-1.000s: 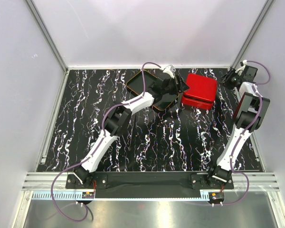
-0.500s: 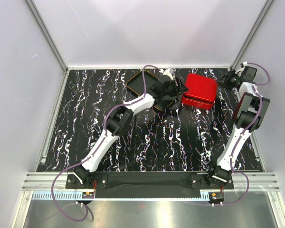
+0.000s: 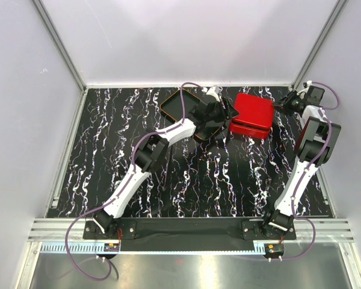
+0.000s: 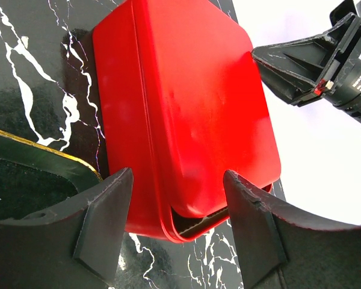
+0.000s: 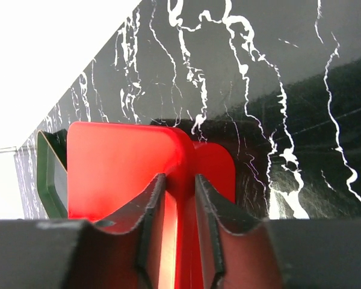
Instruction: Pack the chocolate
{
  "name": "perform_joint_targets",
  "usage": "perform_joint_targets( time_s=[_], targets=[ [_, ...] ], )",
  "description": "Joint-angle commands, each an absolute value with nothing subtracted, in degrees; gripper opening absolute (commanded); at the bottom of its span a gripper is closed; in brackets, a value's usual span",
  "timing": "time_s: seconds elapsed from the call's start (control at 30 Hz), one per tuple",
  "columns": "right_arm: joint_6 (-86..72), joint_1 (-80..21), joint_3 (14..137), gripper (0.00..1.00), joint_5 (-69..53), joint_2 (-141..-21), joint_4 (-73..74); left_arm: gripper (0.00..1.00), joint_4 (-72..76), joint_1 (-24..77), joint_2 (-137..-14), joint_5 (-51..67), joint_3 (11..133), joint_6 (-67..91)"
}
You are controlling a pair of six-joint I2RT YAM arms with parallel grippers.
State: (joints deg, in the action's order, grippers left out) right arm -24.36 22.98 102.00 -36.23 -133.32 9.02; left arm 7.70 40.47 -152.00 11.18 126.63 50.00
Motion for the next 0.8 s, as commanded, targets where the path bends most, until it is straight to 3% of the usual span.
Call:
perform_joint_targets(
  time_s=[0.0, 0.2, 0.4, 0.77],
  targets=[
    [-22.9, 22.9, 101.9, 0.29, -38.9, -133.3, 7.6, 0.67, 12.0, 40.6, -152.0, 11.2, 129.2, 49.0],
    [-22.4, 23.4, 100.4, 0.2, -40.1, -132.3, 5.5, 0.66, 12.0, 40.6, -151.6, 11.2, 129.2, 48.6],
    [-24.4, 24.1, 99.8, 0.17, -43.0, -132.6, 3.0, 0.65, 12.5, 40.6, -151.1, 11.4, 129.4, 48.1],
    [-27.7, 24.9, 98.9, 0.27, -47.5, -133.3, 0.7, 0.51, 12.5, 40.6, -149.8, 12.7, 129.1, 47.2]
  ],
)
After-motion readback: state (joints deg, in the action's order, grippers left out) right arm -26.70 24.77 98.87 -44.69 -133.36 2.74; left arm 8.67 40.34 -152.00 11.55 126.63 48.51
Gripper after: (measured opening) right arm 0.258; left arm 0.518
